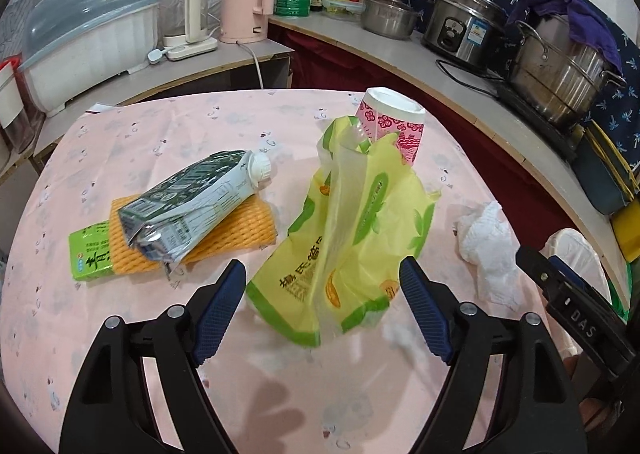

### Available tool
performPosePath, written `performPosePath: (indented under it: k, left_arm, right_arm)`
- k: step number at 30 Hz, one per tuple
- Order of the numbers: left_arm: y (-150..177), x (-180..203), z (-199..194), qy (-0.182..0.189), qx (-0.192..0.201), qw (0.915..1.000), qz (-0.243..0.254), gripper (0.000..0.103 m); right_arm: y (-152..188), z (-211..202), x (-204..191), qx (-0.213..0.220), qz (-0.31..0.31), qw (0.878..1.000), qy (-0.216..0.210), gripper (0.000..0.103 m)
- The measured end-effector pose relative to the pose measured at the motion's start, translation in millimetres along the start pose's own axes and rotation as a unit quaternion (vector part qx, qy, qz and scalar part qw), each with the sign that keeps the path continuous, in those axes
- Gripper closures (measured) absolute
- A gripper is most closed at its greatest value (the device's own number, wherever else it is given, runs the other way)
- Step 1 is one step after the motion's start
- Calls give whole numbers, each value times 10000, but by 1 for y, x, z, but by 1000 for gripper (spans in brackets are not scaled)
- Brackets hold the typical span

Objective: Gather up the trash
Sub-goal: 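Grasp the white tissue with the right gripper while the left grasps the yellow-green printed bag, then carry the tissue and yellow-green bag over the white trash bin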

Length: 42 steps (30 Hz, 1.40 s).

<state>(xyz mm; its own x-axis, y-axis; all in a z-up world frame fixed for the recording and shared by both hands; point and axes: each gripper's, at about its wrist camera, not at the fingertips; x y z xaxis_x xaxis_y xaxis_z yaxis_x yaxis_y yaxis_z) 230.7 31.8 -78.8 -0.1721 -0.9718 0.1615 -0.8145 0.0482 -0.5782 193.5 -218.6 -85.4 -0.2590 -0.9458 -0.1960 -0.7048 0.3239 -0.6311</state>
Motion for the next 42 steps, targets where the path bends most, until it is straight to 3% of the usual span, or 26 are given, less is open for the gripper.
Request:
performPosePath:
  k: [5,9,12,14,16,17,20,42]
  left_arm:
    - [-6,-4,19,83,-130,9999,20,30]
    - [-7,-4,28,152,-243,9996,50,46]
    - [-6,-3,32,246,-314,9992,106,73]
    - [-6,-1,30,290,-307,9990,134,86]
    - [-5,1,26,310,-250,9991,166,94]
    - [-6,3,23,319,-233,9991,181,95]
    - [-6,7,13,322,-138,9991,220,98]
    - [22,84,-103,637,693,9921,832,101]
  right_arm:
    - [-9,36,1,-281,124,9995,104,33]
    - [-6,53,-4,-410,68,9990,168,33]
    - [-2,57,-9,-388,-38,9989,271,35]
    - [0,58,-13,-417,-140,9988,212,57]
    - [1,57,-15,-454,-185,9987,154,69]
    - [1,55,-16,-460,-189,9987,116,78]
    - [0,43,-17,-400,-180,9990,14,85]
    - [9,-123,9,815,-149,9963,-234,86]
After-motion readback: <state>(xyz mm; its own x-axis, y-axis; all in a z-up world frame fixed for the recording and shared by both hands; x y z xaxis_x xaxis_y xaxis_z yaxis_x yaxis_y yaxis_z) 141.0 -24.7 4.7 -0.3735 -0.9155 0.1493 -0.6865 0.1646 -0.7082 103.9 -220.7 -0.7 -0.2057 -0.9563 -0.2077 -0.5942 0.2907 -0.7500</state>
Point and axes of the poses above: each gripper's, at about its wrist camera, not at the fingertips, and z roughly the way its jaws point, x to its right, y to its underside, and after that the axes turned 3 degrees about -x, right-handed
